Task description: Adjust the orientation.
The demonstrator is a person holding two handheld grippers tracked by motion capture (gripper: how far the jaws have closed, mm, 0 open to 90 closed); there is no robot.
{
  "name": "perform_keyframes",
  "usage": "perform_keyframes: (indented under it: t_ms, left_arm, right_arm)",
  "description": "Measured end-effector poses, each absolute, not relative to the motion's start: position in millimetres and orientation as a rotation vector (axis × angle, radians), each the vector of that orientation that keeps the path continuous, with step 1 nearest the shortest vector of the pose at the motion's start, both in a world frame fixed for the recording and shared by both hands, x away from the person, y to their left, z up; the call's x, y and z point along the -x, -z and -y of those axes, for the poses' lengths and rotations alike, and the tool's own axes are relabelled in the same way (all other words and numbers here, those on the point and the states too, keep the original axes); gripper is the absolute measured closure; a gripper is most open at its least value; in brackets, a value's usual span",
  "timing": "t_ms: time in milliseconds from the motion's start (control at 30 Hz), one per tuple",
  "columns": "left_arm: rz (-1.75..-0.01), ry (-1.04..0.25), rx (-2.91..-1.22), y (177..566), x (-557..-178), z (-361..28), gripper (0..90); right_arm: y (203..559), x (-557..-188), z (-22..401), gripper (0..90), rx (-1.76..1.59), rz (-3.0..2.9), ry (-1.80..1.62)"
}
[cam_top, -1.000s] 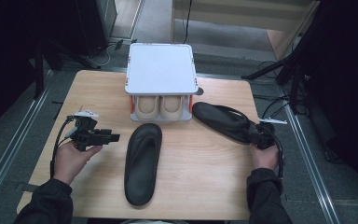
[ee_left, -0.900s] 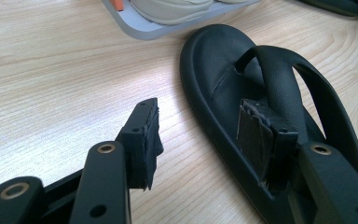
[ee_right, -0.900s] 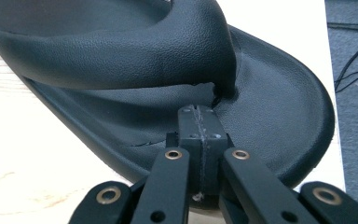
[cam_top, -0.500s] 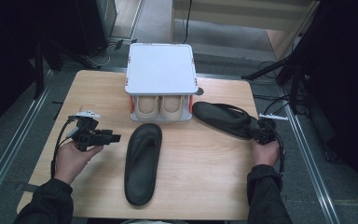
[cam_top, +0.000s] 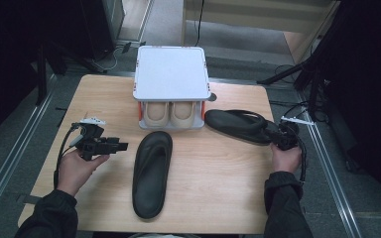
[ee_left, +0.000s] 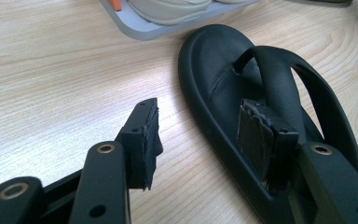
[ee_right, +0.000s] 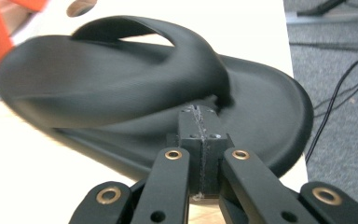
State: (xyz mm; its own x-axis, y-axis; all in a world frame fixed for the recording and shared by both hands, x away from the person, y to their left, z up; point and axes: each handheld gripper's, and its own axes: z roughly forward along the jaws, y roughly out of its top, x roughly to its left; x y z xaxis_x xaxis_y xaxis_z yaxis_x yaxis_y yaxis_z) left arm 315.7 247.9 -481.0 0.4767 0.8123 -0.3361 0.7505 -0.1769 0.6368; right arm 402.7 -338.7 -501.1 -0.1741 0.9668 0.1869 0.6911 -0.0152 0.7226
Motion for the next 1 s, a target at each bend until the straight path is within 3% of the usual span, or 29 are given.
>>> perform_keyframes:
  t_ms: [467,1000]
  left_arm:
    - [-1.308,-0.126,-1.921,479,-306,-255,48.3]
    - [-1.336,-0.137,-1.905,482,-292,-262,48.3]
  right_arm:
    - [477,-411,284,90.0,-1.59,-1.967,-1.1]
    - [491,-437,222,90.0,-1.527,-2.12,-1.072]
